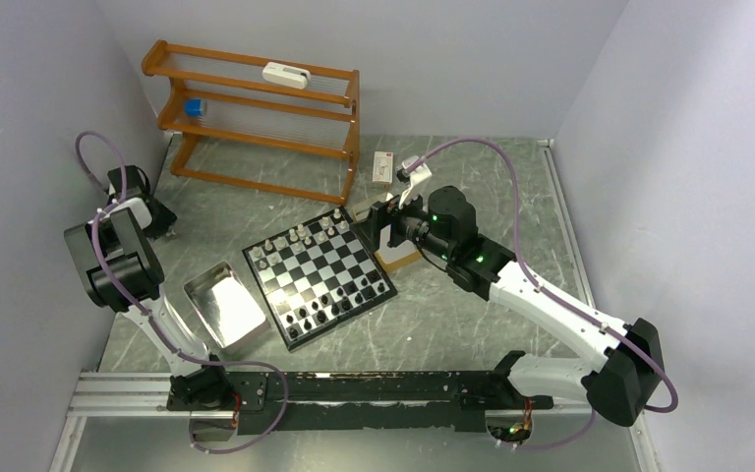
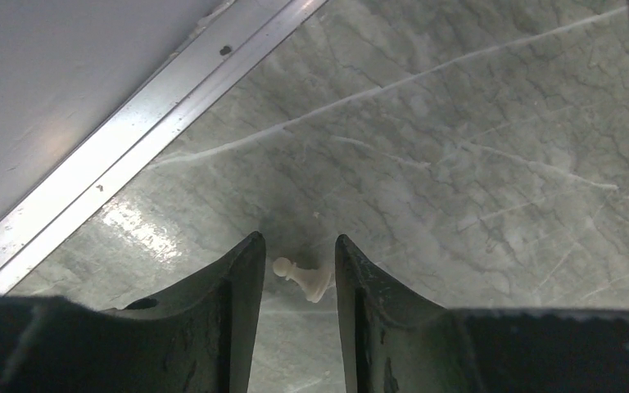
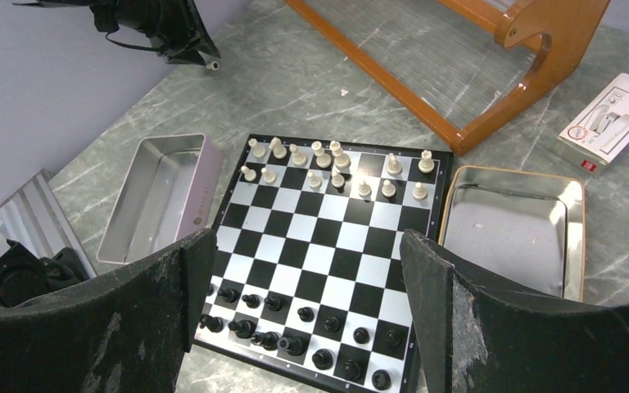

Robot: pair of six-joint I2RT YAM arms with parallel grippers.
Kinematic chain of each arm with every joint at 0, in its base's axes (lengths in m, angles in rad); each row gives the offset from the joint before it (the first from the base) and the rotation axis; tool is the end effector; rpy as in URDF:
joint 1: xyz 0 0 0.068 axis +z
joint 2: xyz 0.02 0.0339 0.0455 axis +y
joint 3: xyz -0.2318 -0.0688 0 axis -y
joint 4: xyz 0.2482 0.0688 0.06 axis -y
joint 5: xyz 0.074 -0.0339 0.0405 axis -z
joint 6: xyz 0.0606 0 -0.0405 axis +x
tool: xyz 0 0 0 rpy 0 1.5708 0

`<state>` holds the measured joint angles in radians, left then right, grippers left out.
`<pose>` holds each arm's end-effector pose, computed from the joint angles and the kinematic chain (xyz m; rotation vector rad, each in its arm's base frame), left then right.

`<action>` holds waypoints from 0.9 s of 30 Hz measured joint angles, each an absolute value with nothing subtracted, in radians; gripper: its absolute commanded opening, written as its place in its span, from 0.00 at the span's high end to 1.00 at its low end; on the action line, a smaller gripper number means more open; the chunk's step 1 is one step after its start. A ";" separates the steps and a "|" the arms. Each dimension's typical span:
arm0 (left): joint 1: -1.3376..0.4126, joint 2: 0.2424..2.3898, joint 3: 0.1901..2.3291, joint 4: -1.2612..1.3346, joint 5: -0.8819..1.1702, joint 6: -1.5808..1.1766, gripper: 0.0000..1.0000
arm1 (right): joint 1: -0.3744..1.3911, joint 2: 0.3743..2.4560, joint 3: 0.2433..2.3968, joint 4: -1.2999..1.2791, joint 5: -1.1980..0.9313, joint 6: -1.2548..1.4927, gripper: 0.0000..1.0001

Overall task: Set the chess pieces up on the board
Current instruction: Place the chess piece at the center of the board.

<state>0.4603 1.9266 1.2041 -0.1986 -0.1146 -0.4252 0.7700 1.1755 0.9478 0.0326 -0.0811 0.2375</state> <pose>0.3623 0.1874 0.1048 -1.1101 2.2290 0.1575 0.2248 0.2248 0.3038 -0.5418 1.7540 0.7930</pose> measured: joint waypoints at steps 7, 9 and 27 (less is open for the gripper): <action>0.459 1.936 1.203 -0.183 -0.075 -0.414 0.60 | 0.770 1.176 0.948 0.033 -0.081 0.237 0.14; 0.455 1.937 1.203 -0.182 -0.074 -0.411 0.60 | 0.770 1.176 0.948 0.033 -0.081 0.237 0.14; 0.417 1.973 1.244 -0.173 -0.043 -0.361 0.65 | 0.770 1.175 0.948 0.033 -0.082 0.237 0.14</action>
<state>0.4171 1.9732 1.2442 -0.1730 -0.0429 -0.3611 0.7700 1.1751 0.9478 0.0326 -0.0822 0.2375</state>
